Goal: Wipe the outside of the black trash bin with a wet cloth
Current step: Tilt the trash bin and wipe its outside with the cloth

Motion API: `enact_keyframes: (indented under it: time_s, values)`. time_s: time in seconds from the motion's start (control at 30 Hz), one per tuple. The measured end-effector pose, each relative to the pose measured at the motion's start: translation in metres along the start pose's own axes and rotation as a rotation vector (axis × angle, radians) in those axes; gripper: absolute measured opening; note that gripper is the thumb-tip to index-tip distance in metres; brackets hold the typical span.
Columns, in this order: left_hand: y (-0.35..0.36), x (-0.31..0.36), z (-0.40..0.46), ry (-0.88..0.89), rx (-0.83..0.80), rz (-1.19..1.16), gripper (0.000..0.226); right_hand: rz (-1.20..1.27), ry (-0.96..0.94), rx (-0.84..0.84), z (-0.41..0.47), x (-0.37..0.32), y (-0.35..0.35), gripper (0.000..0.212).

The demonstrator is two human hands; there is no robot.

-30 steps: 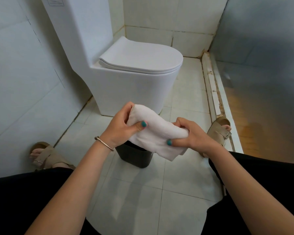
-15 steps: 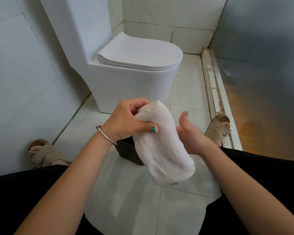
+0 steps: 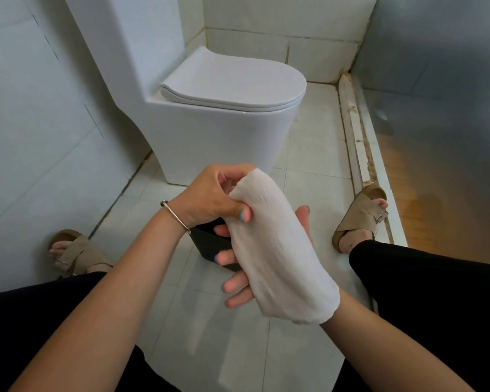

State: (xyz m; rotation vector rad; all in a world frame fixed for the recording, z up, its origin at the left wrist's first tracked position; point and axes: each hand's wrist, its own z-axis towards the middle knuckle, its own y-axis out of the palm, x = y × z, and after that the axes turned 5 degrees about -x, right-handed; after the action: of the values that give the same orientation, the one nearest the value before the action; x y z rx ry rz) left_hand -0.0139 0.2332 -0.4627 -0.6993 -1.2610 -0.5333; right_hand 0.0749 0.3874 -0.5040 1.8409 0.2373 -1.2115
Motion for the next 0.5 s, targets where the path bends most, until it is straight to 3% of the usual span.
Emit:
enact_keyframes:
  time_s: [0.07, 0.1, 0.17, 0.23, 0.3, 0.4, 0.5]
  values:
    - [-0.003, -0.003, 0.0, -0.019, -0.004, 0.026, 0.05, -0.078, -0.05, 0.01, -0.002, 0.007, -0.026, 0.109]
    - [-0.006, -0.006, 0.0, -0.019, -0.003, 0.041, 0.05, -0.235, -0.041, 0.171, -0.012, 0.003, -0.03, 0.112]
    - [-0.013, -0.014, 0.0, -0.025, 0.016, 0.105, 0.053, -0.291, -0.073, 0.355, -0.02, -0.004, -0.034, 0.115]
    - [-0.022, -0.026, -0.001, -0.09, 0.076, 0.298, 0.056, -0.435, -0.22, 0.549, -0.02, -0.009, -0.047, 0.116]
    - [-0.031, -0.042, -0.002, -0.226, 0.096, 0.642, 0.062, -0.657, -0.316, 0.682, -0.025, -0.016, -0.051, 0.115]
    - [-0.028, -0.066, -0.005, -0.364, -0.024, 0.977, 0.069, -1.119, -0.26, 0.85, -0.03, -0.027, -0.054, 0.105]
    - [-0.004, -0.091, 0.001, -0.425, -0.173, 1.035, 0.077, -1.28, -0.124, 0.981, -0.031, -0.024, -0.072, 0.092]
